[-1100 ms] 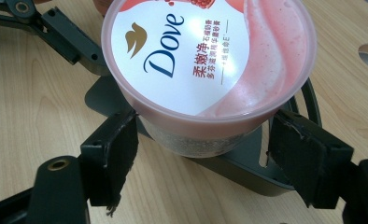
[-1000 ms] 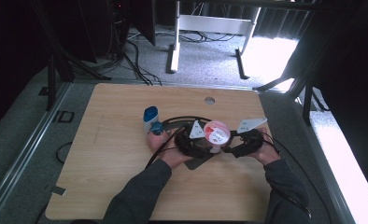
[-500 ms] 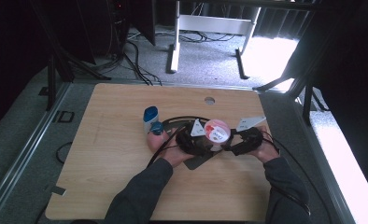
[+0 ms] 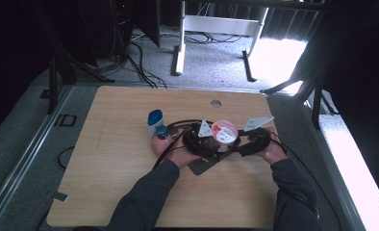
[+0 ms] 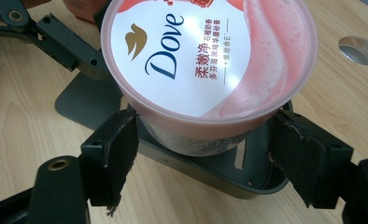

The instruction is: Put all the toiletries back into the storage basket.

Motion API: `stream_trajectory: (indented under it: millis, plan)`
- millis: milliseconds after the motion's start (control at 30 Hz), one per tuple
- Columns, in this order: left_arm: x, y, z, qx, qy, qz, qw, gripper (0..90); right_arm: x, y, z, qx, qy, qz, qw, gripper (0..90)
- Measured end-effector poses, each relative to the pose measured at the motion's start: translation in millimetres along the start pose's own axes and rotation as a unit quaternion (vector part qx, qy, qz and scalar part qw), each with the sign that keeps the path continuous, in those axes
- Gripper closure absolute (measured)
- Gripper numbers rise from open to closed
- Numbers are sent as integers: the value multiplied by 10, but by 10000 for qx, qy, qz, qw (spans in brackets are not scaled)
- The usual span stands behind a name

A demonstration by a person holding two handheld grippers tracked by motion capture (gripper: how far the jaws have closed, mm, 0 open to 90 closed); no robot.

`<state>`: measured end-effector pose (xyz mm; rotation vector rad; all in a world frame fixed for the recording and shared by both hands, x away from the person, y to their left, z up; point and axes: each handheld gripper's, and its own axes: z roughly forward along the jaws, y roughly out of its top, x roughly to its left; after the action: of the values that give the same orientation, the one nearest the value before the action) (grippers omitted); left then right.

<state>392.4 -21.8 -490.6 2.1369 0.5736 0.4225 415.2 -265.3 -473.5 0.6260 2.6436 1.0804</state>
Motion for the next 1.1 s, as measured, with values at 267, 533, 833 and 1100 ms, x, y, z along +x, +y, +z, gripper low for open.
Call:
stream_trajectory:
  millis: [267,533,833,1100]
  plan:
    - [41,41,59,80,62,48,9999,283,-62,-9,38,-30,-41,117,9999,243]
    - [57,39,143,110,60,-5,9999,283,-99,-38,67,5,-112,213,9997,246]
    - [80,3,226,241,11,-39,9997,283,-105,-78,127,107,-204,262,9994,249]
    - [80,-13,285,355,-10,-36,9994,283,-120,-124,181,186,-181,349,9991,249]
